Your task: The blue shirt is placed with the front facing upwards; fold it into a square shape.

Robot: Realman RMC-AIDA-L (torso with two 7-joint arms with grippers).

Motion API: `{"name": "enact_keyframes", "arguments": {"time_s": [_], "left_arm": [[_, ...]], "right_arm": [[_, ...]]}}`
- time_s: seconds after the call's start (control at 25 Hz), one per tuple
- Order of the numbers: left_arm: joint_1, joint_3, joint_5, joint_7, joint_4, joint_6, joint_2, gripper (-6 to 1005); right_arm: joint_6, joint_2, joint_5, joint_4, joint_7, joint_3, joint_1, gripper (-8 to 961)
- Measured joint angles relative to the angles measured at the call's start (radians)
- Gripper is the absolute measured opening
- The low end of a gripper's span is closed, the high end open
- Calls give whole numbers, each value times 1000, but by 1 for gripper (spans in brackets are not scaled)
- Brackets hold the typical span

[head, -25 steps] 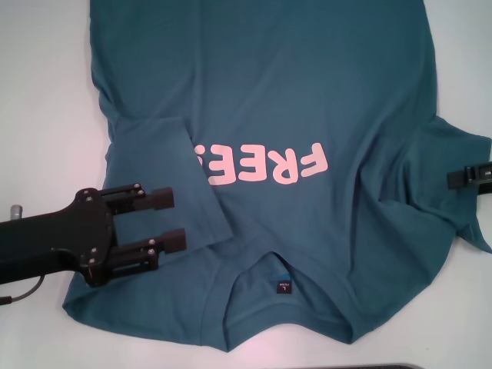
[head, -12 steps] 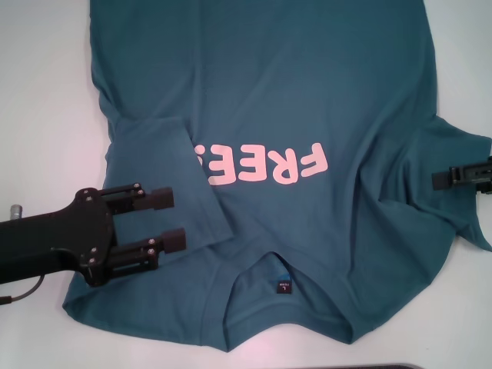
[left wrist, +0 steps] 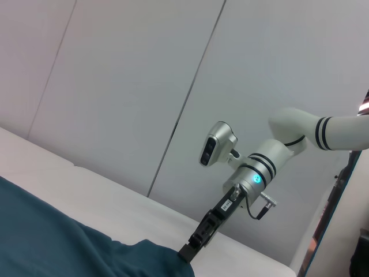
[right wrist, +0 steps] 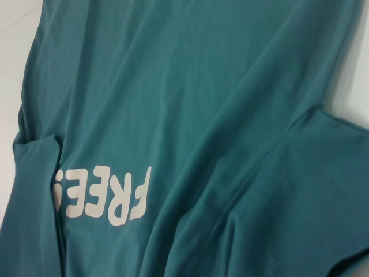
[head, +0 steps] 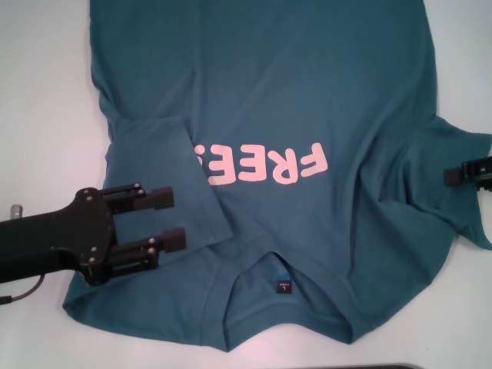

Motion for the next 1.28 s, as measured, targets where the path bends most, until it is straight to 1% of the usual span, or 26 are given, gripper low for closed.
{"name": "enact_keyframes", "arguments": {"time_s": [0.4,0.64,0.8,0.88,0.96,1.16,1.28], "left_arm": [[-2,0,-2,-1,0,2,0,642],[-2,-4,-2,-1,0,3,0,642],[3,-25,-2,-1,0,6,0,642],[5,-32,-2,-1,0,8,0,642],[8,-37,-2,-1,0,9,1,642],[8,-46,-1,-1,0,10,0,642],[7,-47,-1,-1,0,11,0,642]], "right_arm": [[5,-2,-6,0,9,0,-4,484],[5,-5,-8,0,15,0,-5,226],[-2,-17,-9,-3,20,0,-8,42],[-13,-25,-9,-21,28,1,-14,21],[-34,-27,-7,-61,41,3,-23,11],[-126,-23,-2,-174,68,37,-26,11],[-145,-22,-2,-207,78,48,-20,11]]}}
